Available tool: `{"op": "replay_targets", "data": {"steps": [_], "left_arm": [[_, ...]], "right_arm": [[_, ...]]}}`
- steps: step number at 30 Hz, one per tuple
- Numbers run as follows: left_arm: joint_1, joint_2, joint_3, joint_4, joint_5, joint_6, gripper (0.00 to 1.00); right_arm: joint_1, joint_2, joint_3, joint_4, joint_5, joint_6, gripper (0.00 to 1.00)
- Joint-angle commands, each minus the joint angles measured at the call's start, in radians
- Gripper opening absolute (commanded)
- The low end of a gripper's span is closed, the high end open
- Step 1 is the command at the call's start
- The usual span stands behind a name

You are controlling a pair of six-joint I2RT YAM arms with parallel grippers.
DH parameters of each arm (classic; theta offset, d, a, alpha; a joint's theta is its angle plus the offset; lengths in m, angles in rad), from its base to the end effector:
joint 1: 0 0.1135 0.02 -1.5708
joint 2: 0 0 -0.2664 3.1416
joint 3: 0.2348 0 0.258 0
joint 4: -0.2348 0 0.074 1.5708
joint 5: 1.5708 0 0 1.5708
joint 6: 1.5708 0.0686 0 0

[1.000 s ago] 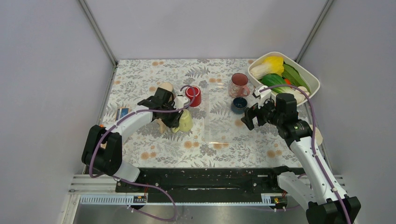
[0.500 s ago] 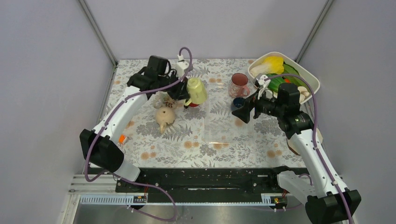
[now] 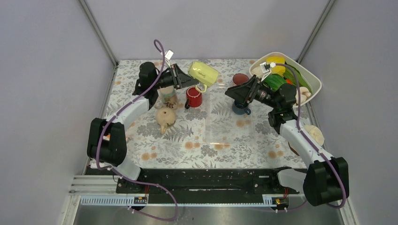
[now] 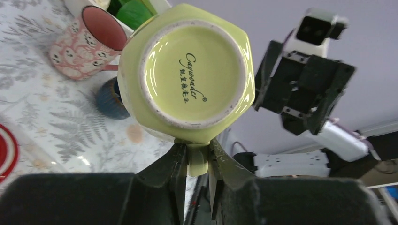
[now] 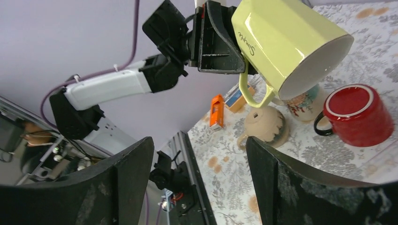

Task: Turn the mug right side up

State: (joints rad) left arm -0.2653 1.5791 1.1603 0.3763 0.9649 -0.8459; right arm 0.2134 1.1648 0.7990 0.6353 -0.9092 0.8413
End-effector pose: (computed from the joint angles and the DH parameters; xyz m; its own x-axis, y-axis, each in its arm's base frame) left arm 0.3604 -0.1564 0.3279 -0.7322 -0.2428 -0.6363 0.5938 0.2300 -0.7710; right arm 0.2647 0.1127 0.3555 -0.4777 0.3651 -0.7990 -0.7761 0.2508 0.5786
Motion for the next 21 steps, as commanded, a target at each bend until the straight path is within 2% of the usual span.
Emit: {"op": "replay_targets", "data": {"steps": [1,6,9,14,21], "left_arm": [[-0.005,-0.047,-0.071,0.674,0.020,-0.398,0.00],[-0.006,-0.059,-0.153,0.906,-0.051,-0.525,0.00],[-0.009,-0.076,-0.184,0.951,-0.082,-0.550,0.00],[-0.027,-0.099,-0.229,0.969,-0.125,-0.554,0.00],[-0.072,-0.087,-0.252,1.003,-0.142,-0.556,0.00]], "right_arm": [[0.039,0.038,-0.035,0.286,0.040,0.223,0.80],[0.119,0.080,-0.011,0.210,0.056,0.154,0.79],[0.137,0.163,0.007,0.328,0.047,0.237,0.78],[0.148,0.298,0.050,0.572,0.057,0.430,0.69],[0.189,0.376,0.088,0.666,0.089,0.495,0.64]]}}
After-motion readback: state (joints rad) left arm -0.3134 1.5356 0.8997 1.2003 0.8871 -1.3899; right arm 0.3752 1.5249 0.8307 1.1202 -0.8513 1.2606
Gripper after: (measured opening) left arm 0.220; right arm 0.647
